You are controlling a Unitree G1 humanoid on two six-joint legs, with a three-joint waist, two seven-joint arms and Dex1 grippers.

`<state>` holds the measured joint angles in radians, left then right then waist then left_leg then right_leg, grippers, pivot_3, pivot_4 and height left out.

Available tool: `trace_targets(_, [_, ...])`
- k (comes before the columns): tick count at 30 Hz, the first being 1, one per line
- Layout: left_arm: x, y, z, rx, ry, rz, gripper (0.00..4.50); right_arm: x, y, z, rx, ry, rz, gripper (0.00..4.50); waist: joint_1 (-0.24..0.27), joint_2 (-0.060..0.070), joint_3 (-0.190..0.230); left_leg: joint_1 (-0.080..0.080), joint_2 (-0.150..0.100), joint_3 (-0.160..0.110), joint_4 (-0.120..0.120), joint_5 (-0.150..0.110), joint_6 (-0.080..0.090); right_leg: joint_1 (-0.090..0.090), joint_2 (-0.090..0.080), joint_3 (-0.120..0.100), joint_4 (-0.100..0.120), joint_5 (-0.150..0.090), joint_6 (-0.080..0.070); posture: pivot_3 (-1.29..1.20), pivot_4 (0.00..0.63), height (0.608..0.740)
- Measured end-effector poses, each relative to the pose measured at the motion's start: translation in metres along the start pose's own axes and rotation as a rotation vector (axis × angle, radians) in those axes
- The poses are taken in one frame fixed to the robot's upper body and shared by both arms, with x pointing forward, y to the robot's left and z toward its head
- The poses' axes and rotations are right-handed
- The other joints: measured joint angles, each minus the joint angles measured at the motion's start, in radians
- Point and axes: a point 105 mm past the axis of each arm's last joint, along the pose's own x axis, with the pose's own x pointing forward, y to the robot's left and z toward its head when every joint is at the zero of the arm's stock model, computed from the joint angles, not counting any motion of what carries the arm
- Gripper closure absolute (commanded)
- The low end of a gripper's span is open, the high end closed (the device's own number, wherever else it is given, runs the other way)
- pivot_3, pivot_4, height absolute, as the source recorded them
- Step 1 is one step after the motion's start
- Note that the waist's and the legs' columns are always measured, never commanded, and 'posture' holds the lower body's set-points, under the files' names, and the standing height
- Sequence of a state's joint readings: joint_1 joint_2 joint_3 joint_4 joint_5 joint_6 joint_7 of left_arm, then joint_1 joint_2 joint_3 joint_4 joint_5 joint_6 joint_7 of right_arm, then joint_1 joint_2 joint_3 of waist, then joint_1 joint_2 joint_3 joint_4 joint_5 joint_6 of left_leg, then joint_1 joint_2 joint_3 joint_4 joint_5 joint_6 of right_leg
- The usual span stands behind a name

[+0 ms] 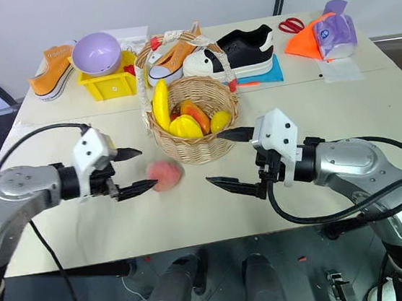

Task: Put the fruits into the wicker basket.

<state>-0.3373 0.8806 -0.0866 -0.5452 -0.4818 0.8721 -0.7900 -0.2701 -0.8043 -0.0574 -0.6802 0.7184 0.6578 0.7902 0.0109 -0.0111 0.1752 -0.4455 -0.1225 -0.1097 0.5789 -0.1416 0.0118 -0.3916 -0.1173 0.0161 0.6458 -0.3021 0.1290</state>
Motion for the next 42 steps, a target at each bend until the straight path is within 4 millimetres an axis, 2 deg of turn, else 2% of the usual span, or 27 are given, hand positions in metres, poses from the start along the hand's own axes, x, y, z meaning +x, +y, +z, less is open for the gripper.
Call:
trace_targets(3, [0.013,-0.006,-0.002,0.03,0.036,-0.025,0.08,0.001,-0.001,0.001,-0.008,-0.003,0.007,0.0,0.001,0.0,0.0,-0.001,0.0,0.0,0.0,0.0,0.0,0.0,0.0,0.0,0.001,0.0,0.0,0.0,0.15,0.74])
trace_targets(7, [0.026,0.0,-0.002,0.021,0.067,-0.009,0.08,0.002,-0.001,0.001,-0.009,-0.002,0.005,0.0,0.002,0.0,0.0,-0.001,0.0,0.0,0.0,0.0,0.0,0.0,0.0,0.0,0.001,0.0,0.0,0.0,0.15,0.74])
trace_targets(10, [0.03,0.002,-0.006,0.005,0.079,-0.011,0.86,0.002,-0.001,0.0,-0.007,-0.001,-0.002,0.0,0.001,0.0,0.0,-0.001,0.0,0.0,0.0,0.0,0.0,0.0,0.0,0.0,0.001,0.0,0.0,0.0,0.15,0.74])
trace_targets(12, [0.029,0.003,-0.005,0.008,0.081,-0.018,1.73,0.002,0.0,0.0,-0.008,-0.001,-0.007,0.0,0.001,0.0,0.0,-0.001,0.0,0.0,0.0,0.0,0.0,0.0,0.0,0.0,0.001,0.0,0.0,0.0,0.15,0.74])
trace_targets(13, [0.029,0.003,-0.005,0.008,0.083,-0.024,1.97,0.002,0.0,0.0,-0.008,0.0,-0.009,0.0,0.0,0.0,0.0,-0.001,0.0,0.0,0.0,0.0,0.0,0.0,0.0,0.0,0.001,0.0,0.0,0.0,0.15,0.74])
trace_targets(18, [0.018,0.007,-0.004,-0.017,0.032,-0.037,2.04,0.001,0.002,-0.001,-0.004,0.003,-0.022,0.0,-0.001,0.0,0.0,-0.001,0.0,0.0,0.0,0.0,0.0,-0.001,0.0,0.0,0.001,0.0,0.0,0.0,0.15,0.74])
trace_targets(22, [-0.017,0.019,0.015,-0.055,-0.111,-0.035,2.04,-0.002,0.002,-0.004,0.004,0.013,-0.035,0.0,0.0,0.0,0.0,-0.001,0.0,-0.001,0.0,0.0,0.0,-0.003,0.001,-0.001,0.001,0.0,0.0,0.0,0.15,0.74])
trace_targets(25, [-0.032,0.033,0.063,-0.037,-0.307,0.012,2.04,-0.004,0.0,-0.003,0.0,0.013,-0.04,0.0,0.012,0.0,0.0,-0.001,0.0,-0.002,0.003,0.0,0.0,0.0,0.0,-0.003,0.0,0.0,0.0,0.0,0.15,0.74])
trace_targets(28, [-0.021,0.045,0.111,0.026,-0.447,0.094,2.04,-0.003,-0.003,-0.001,-0.008,0.009,-0.039,0.0,0.026,-0.001,0.0,-0.001,-0.001,-0.001,0.007,0.0,0.001,0.003,0.0,-0.003,0.0,0.0,0.001,0.0,0.15,0.74])
trace_targets(30, [-0.002,0.047,0.117,0.016,-0.439,0.124,2.04,-0.004,-0.005,-0.002,-0.008,0.011,-0.044,0.0,0.026,-0.001,0.0,0.0,-0.001,0.001,0.007,-0.001,0.002,0.003,0.0,-0.001,0.0,0.001,0.003,0.0,0.15,0.74])
trace_targets(35, [0.053,0.048,0.111,-0.049,-0.356,0.165,2.04,-0.003,-0.009,-0.004,-0.009,0.02,-0.057,0.0,0.025,-0.002,0.0,-0.005,-0.001,0.0,0.008,0.0,0.004,0.001,0.001,-0.001,0.003,0.003,0.006,0.0,0.15,0.74])
trace_targets(39, [0.064,0.051,0.115,-0.058,-0.378,0.178,0.06,-0.003,-0.009,-0.004,-0.007,0.021,-0.069,0.0,0.023,-0.002,0.0,-0.006,-0.001,0.0,0.007,0.0,0.004,0.0,0.001,-0.001,0.003,0.003,0.006,0.0,0.15,0.74])
trace_targets(42, [0.056,0.049,0.122,-0.046,-0.452,0.149,0.02,-0.004,-0.01,-0.007,0.008,0.023,-0.089,0.0,0.023,-0.002,0.0,-0.006,-0.001,0.0,0.008,0.0,0.004,0.0,0.001,-0.001,0.003,0.003,0.006,0.0,0.15,0.74])
